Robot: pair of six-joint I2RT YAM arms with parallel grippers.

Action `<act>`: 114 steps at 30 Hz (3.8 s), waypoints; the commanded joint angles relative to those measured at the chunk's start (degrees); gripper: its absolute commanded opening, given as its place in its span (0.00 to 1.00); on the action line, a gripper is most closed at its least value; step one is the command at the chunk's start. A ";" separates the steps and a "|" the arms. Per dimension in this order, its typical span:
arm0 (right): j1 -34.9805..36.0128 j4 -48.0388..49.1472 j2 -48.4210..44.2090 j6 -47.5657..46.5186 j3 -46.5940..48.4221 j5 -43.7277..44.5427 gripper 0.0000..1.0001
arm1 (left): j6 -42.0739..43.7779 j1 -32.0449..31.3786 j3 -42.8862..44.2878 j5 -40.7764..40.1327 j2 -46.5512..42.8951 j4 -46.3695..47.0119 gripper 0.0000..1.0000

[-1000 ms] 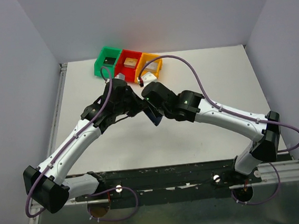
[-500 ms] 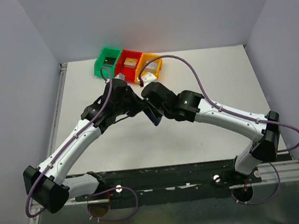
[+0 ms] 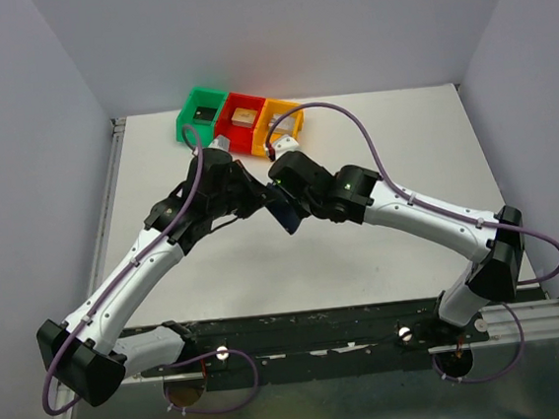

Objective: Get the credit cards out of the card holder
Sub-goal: Open the card holder.

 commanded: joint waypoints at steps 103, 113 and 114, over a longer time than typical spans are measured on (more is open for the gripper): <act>-17.41 27.58 -28.90 9.03 -25.48 -71.52 0.15 | -17.85 9.75 -9.29 67.06 11.11 122.61 0.02; -17.41 25.39 -30.74 7.98 -24.17 -68.88 0.00 | -18.20 12.21 -11.39 64.35 11.81 122.69 0.80; -17.41 25.30 -31.01 7.89 -24.08 -68.88 0.00 | -18.29 12.91 -11.74 63.73 11.99 122.70 0.99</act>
